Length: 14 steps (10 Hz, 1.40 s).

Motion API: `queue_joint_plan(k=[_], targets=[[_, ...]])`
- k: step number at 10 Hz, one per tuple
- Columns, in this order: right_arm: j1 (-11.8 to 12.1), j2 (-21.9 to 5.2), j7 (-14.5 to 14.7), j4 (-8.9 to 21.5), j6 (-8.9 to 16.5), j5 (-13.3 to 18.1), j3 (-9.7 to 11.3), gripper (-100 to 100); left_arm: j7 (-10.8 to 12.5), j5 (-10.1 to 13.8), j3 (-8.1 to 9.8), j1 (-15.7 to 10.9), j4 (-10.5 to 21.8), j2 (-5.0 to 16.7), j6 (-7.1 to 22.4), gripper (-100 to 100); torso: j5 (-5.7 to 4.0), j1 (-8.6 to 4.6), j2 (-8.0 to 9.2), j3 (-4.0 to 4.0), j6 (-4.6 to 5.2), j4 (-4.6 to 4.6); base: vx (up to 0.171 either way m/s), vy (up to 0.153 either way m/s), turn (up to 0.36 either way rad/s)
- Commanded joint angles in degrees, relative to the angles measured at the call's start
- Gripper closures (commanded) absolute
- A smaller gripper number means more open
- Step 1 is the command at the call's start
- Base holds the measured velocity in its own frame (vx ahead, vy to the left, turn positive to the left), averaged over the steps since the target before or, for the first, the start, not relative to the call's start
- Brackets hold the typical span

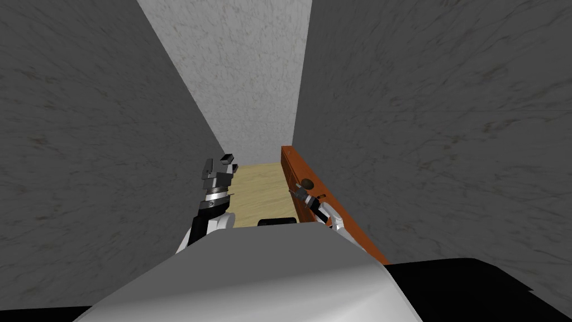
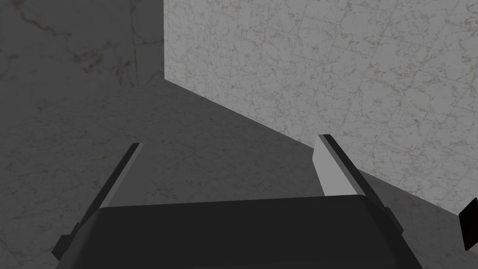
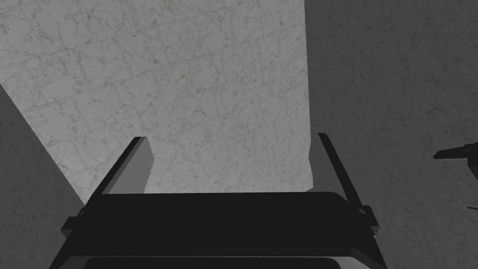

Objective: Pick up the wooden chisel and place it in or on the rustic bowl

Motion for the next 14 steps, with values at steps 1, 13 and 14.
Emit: queue_joint_plan(k=[1, 13, 14], targets=[[-0.52, -0.03, 0.41, 1.77, -0.46, 0.83, -0.03, -100, 0.00, 0.00, 0.00, 0.00, 0.00, 0.00, 0.00, 0, 0.00, 0.00, 0.00, 0.00, 0.00, 0.00, 0.002, -0.008, -0.006], [-6.55, -8.58, 6.19, 17.73, 2.01, 20.48, 9.29, -100, 0.00, 0.00, 0.00, 0.00, 0.00, 0.00, 0.00, 0, 0.00, -0.02, -0.06, -0.03, -0.01, -0.01, 0.006, -0.020, 0.081], [-7.52, -9.86, 6.93, 20.15, 2.49, 22.28, 10.80, -100, 0.00, 0.00, 0.00, 0.00, 0.00, 0.00, 0.00, 0, 0.00, -0.01, -0.04, -0.03, 0.02, -0.01, 0.013, -0.024, 0.076]])
